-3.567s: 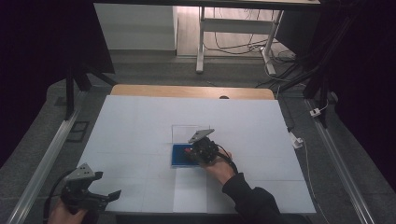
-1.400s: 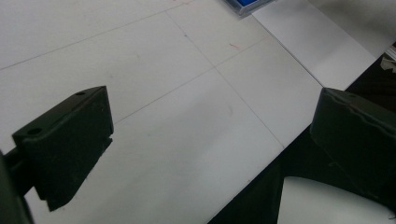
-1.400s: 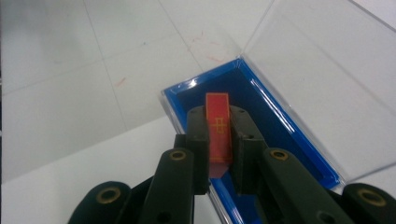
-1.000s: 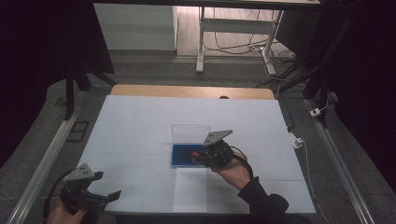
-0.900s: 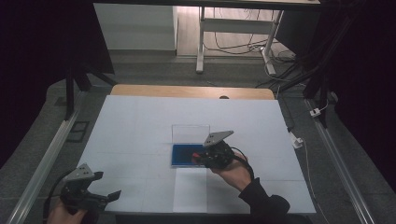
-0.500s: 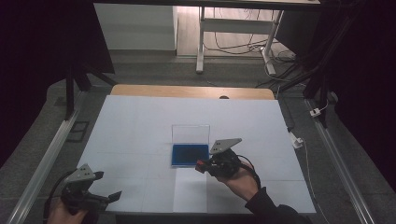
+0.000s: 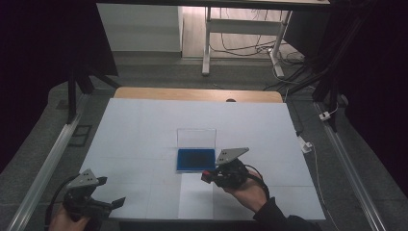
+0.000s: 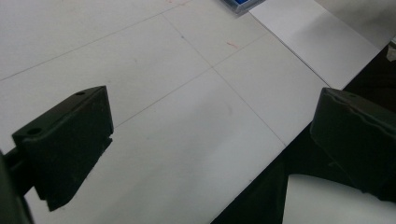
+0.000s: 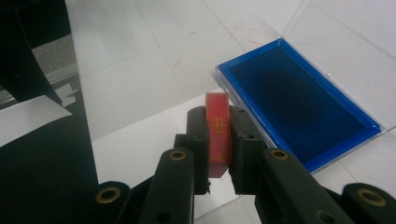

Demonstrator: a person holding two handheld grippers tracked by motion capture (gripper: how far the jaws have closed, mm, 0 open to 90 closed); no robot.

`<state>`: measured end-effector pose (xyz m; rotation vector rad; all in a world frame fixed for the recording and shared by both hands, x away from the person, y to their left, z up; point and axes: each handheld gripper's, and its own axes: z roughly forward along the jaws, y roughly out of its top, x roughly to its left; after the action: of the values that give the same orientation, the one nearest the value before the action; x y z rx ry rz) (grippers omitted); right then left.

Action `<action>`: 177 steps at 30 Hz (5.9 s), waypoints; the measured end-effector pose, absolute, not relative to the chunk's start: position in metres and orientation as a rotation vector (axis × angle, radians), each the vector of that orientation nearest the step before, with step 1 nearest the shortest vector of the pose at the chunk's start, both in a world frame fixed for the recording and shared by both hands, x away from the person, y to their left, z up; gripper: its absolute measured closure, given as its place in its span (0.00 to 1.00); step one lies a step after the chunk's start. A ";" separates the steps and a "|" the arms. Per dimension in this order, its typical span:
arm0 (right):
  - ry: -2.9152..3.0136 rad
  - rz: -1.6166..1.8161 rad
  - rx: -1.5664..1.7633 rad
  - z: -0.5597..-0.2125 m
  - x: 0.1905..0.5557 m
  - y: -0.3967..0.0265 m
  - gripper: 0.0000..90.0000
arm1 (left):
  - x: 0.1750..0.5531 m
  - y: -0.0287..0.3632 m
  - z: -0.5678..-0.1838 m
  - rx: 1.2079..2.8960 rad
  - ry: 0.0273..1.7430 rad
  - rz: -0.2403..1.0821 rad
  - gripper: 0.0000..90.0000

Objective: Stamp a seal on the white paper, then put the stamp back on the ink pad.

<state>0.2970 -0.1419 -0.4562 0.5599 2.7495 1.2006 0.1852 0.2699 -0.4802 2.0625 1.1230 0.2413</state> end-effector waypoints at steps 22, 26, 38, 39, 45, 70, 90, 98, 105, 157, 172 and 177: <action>2.822 1.107 0.401 -0.483 0.288 -0.113 0.89 | 0.186 0.269 -0.480 2.072 1.121 0.240 0.00; 2.833 1.090 0.385 -0.489 0.289 -0.112 0.89 | 0.186 0.269 -0.480 2.072 1.119 0.240 0.00; 2.863 1.047 0.329 -0.505 0.291 -0.105 0.89 | 0.186 0.269 -0.481 2.075 1.117 0.238 0.00; 2.872 1.016 0.326 -0.506 0.291 -0.104 0.89 | 0.186 0.269 -0.481 2.076 1.116 0.238 0.00; 2.858 1.027 0.274 -0.508 0.289 -0.107 0.89 | 0.187 0.268 -0.481 2.081 1.115 0.234 0.00; 2.866 1.035 0.370 -0.509 0.289 -0.106 0.90 | 0.188 0.267 -0.481 2.086 1.117 0.230 0.00; 2.856 1.044 0.331 -0.509 0.289 -0.107 0.89 | 0.188 0.268 -0.481 2.080 1.117 0.224 0.00; 2.874 1.044 0.355 -0.508 0.292 -0.107 0.89 | 0.188 0.268 -0.481 2.080 1.117 0.225 0.00; 2.857 1.020 0.340 -0.506 0.290 -0.105 0.89 | 0.188 0.268 -0.481 2.079 1.117 0.225 0.00; 2.730 1.263 0.569 -0.462 0.315 -0.125 0.89 | 0.189 0.268 -0.481 2.085 1.119 0.220 0.00; 2.694 1.211 0.591 -0.464 0.327 -0.121 0.89 | 0.189 0.269 -0.481 2.071 1.125 0.212 0.00; 2.677 1.204 0.595 -0.463 0.331 -0.120 0.88 | 0.189 0.270 -0.481 2.068 1.127 0.208 0.00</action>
<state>0.3308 -0.1204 -0.4631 0.5950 2.6766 1.2044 0.1893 0.2699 -0.4814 2.0677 1.1270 0.2081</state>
